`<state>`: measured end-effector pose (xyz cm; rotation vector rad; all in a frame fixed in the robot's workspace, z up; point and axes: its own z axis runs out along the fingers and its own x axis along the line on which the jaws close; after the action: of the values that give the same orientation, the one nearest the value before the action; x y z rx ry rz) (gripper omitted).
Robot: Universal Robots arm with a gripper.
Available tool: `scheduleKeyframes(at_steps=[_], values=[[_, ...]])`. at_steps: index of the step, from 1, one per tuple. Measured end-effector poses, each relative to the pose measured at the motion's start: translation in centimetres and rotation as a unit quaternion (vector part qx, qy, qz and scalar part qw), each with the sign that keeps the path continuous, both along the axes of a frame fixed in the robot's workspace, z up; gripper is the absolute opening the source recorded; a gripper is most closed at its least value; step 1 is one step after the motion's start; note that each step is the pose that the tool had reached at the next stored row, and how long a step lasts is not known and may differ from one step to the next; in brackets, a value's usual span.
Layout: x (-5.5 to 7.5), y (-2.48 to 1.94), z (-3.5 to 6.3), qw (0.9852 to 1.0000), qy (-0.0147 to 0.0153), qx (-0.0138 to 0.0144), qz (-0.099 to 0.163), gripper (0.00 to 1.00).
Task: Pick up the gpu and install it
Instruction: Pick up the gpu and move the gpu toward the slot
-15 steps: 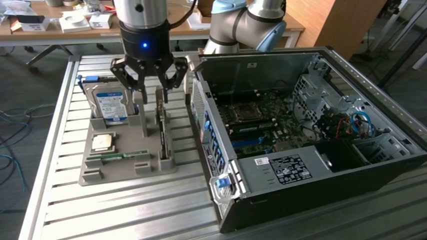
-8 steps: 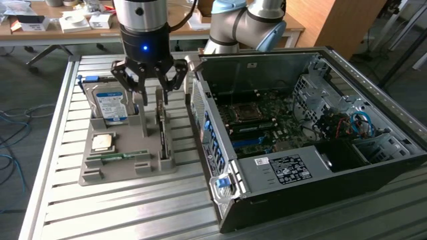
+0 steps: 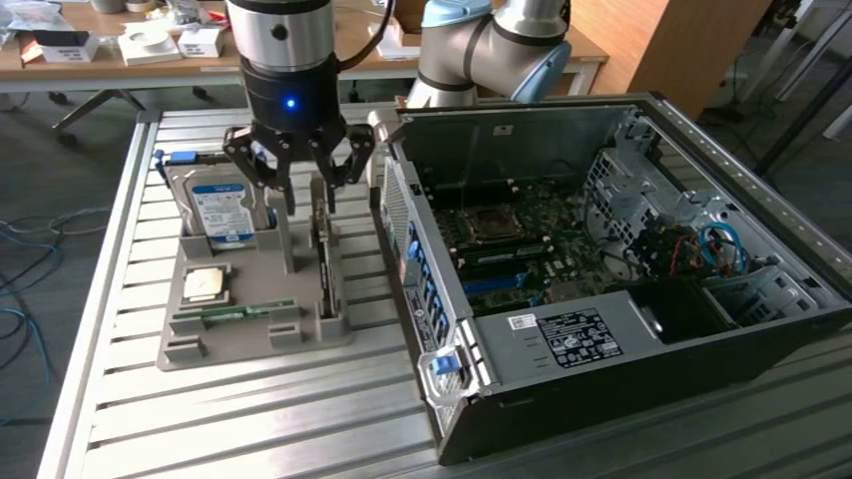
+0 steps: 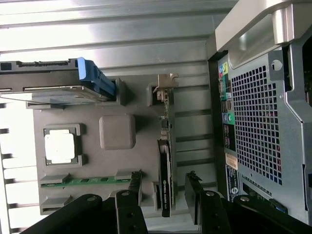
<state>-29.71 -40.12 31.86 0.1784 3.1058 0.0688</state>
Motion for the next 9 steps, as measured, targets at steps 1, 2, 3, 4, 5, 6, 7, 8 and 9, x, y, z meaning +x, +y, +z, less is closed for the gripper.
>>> scheduleKeyframes(at_steps=[1,2,3,4,5,6,7,8,9], values=[[0.0,0.0,-0.1,1.0,0.0,0.0,0.0,0.49],[0.0,0.0,-0.21,1.0,-0.0001,0.0,0.0,0.49],[-0.01,0.0,-0.31,1.0,-0.0001,0.0,0.0,0.49],[-0.01,0.0,-0.41,1.0,-0.0002,0.0,0.0,0.49],[-0.01,0.0,-0.51,1.0,-0.0002,0.0,0.0,0.49],[-0.01,0.0,-0.6,1.0,-0.0002,0.0,0.0,0.49],[-0.01,0.0,-0.7,1.0,-0.0002,0.0,0.0,0.49],[-0.01,0.0,-0.78,1.0,-0.0003,0.0,0.0,0.49],[-0.01,0.0,-0.85,1.0,-0.0002,0.0,0.0,0.49]])
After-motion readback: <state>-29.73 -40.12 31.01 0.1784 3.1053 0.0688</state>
